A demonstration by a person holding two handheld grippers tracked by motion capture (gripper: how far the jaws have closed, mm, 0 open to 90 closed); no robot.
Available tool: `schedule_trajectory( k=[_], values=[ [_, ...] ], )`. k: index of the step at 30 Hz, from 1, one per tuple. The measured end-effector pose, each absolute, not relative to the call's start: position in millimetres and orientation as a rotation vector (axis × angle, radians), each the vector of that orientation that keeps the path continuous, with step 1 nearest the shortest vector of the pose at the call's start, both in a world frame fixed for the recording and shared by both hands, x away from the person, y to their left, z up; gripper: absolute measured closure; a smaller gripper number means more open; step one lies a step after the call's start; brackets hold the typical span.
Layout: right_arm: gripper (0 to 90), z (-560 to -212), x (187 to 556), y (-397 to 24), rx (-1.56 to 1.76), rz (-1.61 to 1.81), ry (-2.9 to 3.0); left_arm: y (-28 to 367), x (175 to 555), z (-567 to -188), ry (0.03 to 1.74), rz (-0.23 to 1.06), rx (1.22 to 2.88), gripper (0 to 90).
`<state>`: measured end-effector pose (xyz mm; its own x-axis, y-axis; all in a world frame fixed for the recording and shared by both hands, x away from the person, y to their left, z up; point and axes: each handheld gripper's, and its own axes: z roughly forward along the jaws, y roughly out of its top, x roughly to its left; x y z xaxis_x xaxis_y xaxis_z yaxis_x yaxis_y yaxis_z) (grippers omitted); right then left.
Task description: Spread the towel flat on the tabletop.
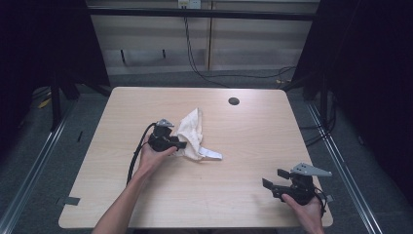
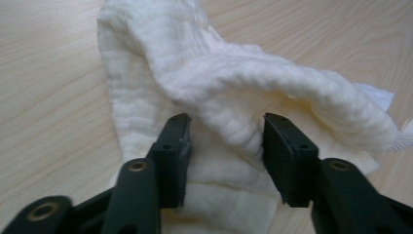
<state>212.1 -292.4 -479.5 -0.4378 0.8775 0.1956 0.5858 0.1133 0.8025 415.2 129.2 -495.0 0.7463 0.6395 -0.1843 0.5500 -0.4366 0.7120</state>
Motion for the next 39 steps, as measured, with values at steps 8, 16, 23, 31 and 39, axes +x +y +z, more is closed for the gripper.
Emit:
schedule_trajectory(
  k=[8, 16, 23, 31, 39],
  values=[
    [23.4, -479.7, 212.3, -290.7, 1.427, 1.235, 2.075, 135.9, 400.2, -506.6, 0.849, 0.081, 2.098, 79.9],
    [23.6, -480.1, 213.2, -288.7, 1.426, 1.226, 2.084, 136.4, 385.8, -506.0, 0.809, 0.035, 2.113, 80.8],
    [24.6, -480.8, 213.6, -287.7, 1.425, 1.214, 2.094, 132.4, 370.3, -503.7, 0.766, 0.049, 2.15, 81.1],
    [25.1, -481.0, 213.5, -287.0, 1.423, 1.21, 2.093, 129.8, 350.7, -500.8, 0.707, 0.033, 2.195, 81.2],
    [25.5, -481.6, 214.4, -283.0, 1.426, 1.202, 2.105, 130.8, 331.3, -499.7, 0.68, 0.026, 2.21, 81.4]
  ],
)
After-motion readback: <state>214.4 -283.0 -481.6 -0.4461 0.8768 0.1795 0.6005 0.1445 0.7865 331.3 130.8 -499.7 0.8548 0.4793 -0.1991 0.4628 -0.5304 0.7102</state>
